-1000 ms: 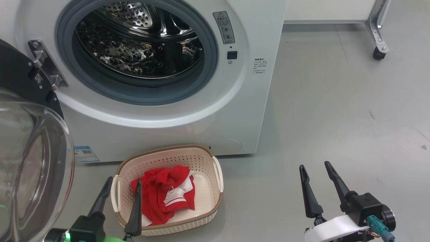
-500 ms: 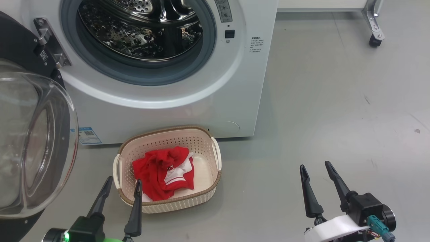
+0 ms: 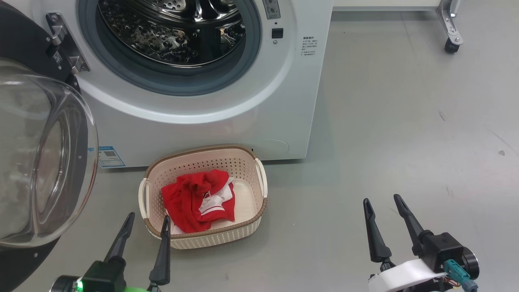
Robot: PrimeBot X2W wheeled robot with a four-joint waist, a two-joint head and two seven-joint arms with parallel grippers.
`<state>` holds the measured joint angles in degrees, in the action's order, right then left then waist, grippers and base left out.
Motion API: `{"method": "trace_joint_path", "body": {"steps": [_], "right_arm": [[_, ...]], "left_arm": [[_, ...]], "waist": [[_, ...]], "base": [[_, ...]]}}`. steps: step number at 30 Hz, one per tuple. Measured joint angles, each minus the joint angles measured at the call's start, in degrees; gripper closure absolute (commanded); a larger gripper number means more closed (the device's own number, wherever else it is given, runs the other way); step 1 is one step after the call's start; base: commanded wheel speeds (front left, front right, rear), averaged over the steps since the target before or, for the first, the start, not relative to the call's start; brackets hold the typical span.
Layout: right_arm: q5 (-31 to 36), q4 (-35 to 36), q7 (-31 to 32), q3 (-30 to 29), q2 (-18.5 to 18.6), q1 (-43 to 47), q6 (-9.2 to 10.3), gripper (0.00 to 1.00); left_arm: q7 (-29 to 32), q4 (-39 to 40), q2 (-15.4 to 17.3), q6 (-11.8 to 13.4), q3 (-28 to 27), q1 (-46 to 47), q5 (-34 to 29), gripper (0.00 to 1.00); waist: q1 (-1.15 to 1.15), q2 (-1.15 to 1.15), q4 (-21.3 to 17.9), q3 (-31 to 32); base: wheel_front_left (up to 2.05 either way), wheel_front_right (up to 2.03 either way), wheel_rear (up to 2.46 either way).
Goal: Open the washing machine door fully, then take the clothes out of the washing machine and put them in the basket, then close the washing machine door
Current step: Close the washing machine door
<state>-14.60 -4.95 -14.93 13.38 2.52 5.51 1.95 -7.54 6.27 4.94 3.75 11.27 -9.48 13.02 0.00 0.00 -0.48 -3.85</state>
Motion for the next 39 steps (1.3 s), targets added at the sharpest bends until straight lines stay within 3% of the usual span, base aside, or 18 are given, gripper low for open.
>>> {"method": "trace_joint_path", "body": {"steps": [21,39], "right_arm": [[0.0,-0.4,0.0,-0.8,0.0,0.4,0.23,0.0],[0.2,-0.1,0.0,-1.9,-0.1,1.4,0.13,0.0]], "left_arm": [[0.5,-0.2,0.0,0.1,0.8,0.0,0.0,0.0],[0.4,-0.2,-0.2,1.0,0.8,0.0,-0.5,0.0]], "waist": [[0.0,0.0,1.7,1.6],[0.0,0.0,10.2,2.5]], "base": [[-0.01,0.01,0.0],[0.0,0.0,0.0]]}}
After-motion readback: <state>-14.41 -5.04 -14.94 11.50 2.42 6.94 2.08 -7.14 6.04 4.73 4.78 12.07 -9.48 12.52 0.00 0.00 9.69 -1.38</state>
